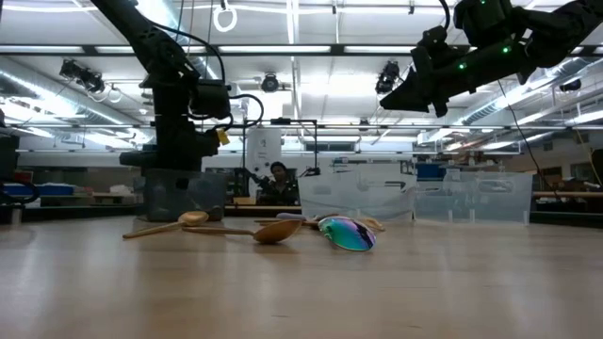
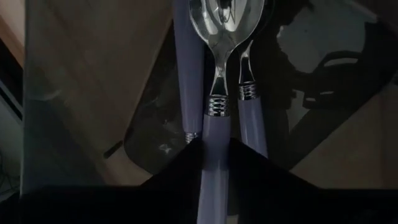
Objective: Sort silverware by color (type)
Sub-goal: Put the purple spoon into the black bin, then put the blue spoon into the left transparent bin
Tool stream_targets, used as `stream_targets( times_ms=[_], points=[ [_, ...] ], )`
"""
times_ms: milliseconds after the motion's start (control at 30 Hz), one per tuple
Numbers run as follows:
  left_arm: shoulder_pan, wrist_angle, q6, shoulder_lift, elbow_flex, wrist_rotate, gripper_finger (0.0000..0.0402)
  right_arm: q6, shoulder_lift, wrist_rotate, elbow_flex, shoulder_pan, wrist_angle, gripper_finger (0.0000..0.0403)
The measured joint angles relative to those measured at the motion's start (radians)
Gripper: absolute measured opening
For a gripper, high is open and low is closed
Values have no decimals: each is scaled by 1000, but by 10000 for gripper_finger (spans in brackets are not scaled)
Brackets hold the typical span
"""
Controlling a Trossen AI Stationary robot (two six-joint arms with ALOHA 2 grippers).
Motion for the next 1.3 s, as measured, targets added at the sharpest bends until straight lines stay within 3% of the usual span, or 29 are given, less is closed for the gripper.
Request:
stream_targets(
  times_ms=[400,667,833,1067,1300],
  points=[
    [-2,0,0,0,0,-17,161,1,0,0,0,0,-1,87],
    [-4,-10,-39,0,0,-52,173,-4,0,0,0,0,-1,87],
    [-26,-49,-111,0,0,-189,173,-5,0,0,0,0,-1,87],
    [-44,-142,-158,0,1,-253,173,-4,0,0,0,0,-4,87],
    [-88,-206,-178,-15,1,-426,173,-4,0,0,0,0,-10,87]
  ],
)
